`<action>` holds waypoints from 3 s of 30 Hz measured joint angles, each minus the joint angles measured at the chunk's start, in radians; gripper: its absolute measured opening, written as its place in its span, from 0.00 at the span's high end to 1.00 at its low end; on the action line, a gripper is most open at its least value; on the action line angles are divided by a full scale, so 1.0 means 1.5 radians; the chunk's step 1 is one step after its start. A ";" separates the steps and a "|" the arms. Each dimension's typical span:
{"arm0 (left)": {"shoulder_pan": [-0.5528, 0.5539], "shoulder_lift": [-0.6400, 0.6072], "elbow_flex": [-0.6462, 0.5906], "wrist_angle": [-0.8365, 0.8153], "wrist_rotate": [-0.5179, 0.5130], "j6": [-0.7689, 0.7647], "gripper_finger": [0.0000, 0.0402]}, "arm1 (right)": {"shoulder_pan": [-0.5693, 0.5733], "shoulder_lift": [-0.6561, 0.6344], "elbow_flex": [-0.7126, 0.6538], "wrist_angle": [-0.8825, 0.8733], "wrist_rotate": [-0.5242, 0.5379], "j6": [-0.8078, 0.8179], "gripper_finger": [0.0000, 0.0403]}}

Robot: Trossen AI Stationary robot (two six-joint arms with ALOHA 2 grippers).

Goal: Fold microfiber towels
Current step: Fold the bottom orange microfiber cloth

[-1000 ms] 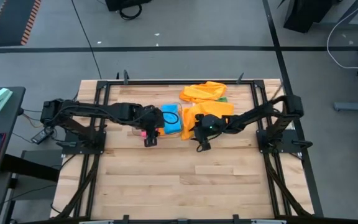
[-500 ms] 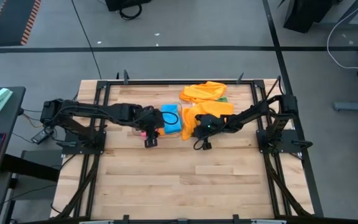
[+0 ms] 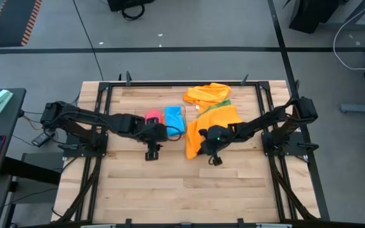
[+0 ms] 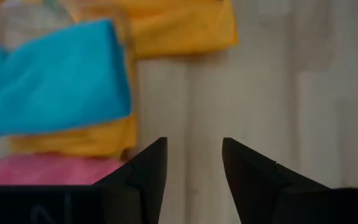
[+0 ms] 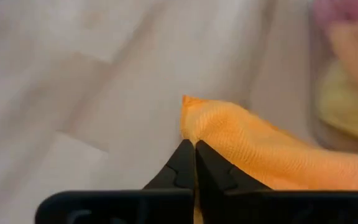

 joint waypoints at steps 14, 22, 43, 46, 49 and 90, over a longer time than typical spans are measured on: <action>-0.129 0.000 0.000 0.203 -0.047 0.037 0.54 | 0.121 -0.066 0.176 -0.069 0.195 0.109 0.99; -0.159 0.000 0.000 0.221 -0.181 0.016 0.35 | 0.148 -0.061 0.246 -0.144 0.266 0.180 0.98; -0.184 0.000 0.001 0.241 -0.313 0.106 0.49 | 0.142 -0.060 0.325 -0.232 0.312 0.241 0.98; -0.184 0.000 0.001 0.244 -0.314 0.106 0.60 | 0.135 -0.060 0.325 -0.243 0.311 0.241 0.98; -0.184 -0.006 0.001 0.243 -0.333 0.102 0.73 | 0.131 -0.060 0.325 -0.240 0.312 0.236 0.98; -0.158 -0.054 0.091 0.077 -0.337 -0.004 0.98 | 0.126 -0.030 0.216 -0.820 0.566 0.601 0.63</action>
